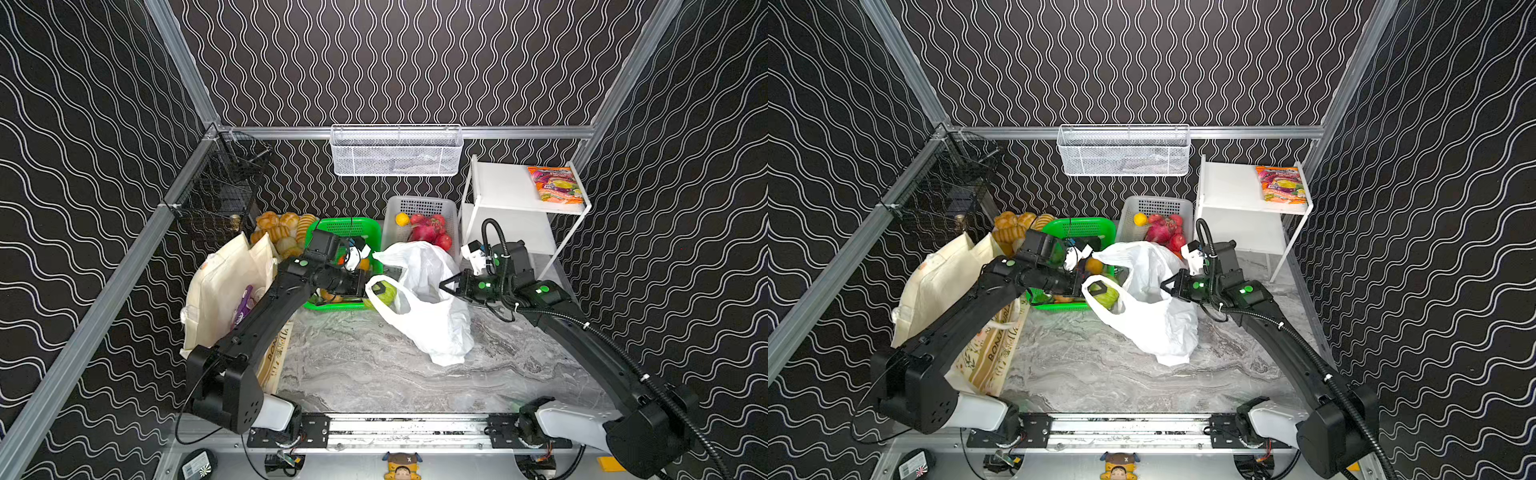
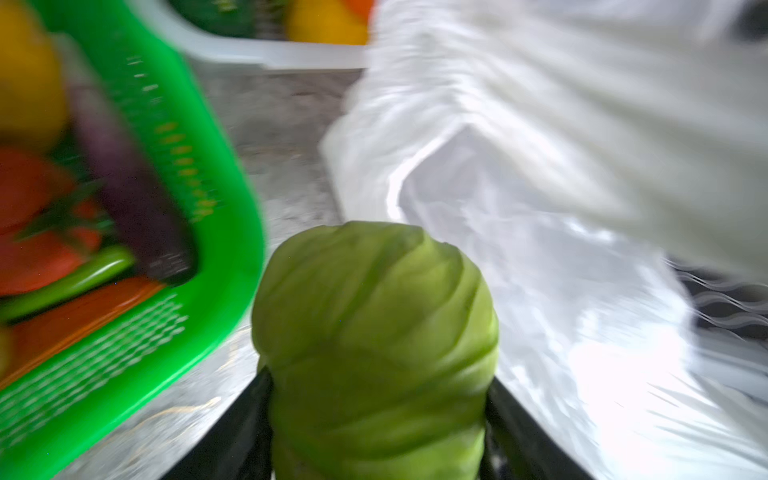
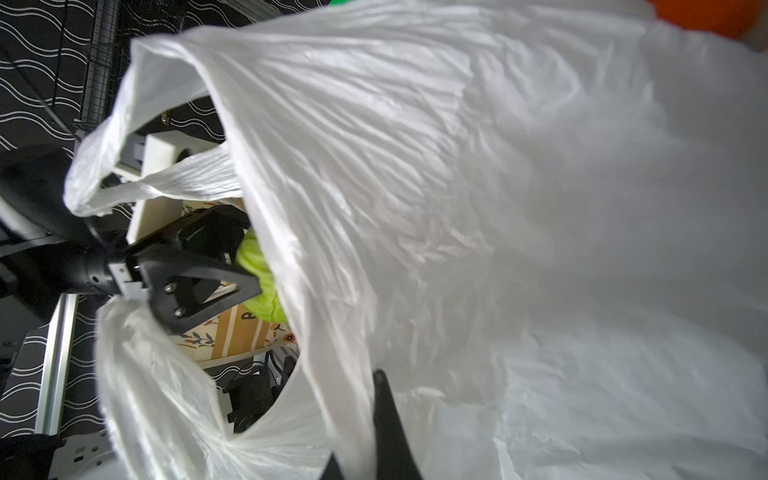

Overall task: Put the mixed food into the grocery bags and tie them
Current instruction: 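Carry the cabbage into the white plastic bag held by the right gripper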

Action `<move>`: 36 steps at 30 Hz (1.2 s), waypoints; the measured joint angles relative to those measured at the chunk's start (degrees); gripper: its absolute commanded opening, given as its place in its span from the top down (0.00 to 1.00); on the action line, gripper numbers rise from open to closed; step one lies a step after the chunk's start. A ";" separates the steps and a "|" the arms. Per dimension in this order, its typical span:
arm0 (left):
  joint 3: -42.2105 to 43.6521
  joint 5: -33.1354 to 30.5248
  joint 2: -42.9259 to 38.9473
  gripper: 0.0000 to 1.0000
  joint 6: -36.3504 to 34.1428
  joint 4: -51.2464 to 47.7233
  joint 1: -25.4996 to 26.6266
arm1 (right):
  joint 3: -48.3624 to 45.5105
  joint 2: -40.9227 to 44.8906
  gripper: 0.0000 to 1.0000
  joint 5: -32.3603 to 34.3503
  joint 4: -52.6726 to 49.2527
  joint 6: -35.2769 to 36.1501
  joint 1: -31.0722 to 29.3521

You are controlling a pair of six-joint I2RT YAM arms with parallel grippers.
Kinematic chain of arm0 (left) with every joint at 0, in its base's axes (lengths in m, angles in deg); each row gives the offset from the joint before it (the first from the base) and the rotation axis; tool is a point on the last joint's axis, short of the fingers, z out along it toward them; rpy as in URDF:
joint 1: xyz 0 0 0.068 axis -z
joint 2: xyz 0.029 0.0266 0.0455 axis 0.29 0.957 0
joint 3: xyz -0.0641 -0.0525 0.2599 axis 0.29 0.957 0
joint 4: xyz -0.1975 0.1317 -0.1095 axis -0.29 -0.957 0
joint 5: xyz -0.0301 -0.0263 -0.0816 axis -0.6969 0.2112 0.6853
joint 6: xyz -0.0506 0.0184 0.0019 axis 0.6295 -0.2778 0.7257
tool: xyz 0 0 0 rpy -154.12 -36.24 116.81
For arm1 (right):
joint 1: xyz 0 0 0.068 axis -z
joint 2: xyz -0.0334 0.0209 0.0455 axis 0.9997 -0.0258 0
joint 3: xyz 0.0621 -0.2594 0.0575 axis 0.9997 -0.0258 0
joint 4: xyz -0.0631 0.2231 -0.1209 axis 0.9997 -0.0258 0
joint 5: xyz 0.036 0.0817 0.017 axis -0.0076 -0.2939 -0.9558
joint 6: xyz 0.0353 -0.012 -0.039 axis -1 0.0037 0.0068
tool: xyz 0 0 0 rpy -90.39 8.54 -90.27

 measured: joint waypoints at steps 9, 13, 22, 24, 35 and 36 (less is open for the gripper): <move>1.62 9.55 -4.26 0.33 2.78 6.12 2.91 | -3.02 1.11 1.00 -2.93 -0.61 2.51 -0.04; 3.10 10.29 -5.40 0.34 5.14 9.25 8.31 | -5.64 3.15 1.00 -4.35 0.17 2.43 -0.22; 6.51 -0.04 -5.07 0.28 14.43 19.37 12.31 | -9.40 10.29 1.00 -9.53 4.90 0.57 -0.48; 5.62 -0.39 -4.31 0.27 16.24 21.86 12.50 | -10.16 11.23 1.00 -11.06 6.36 -0.61 -0.48; -1.14 -4.17 0.79 0.11 14.97 18.80 15.78 | -12.79 12.09 1.00 -14.93 13.90 -3.52 -0.48; -1.22 -4.81 0.90 0.10 14.27 17.79 15.82 | -12.85 12.24 1.00 -14.84 14.05 -3.52 -0.48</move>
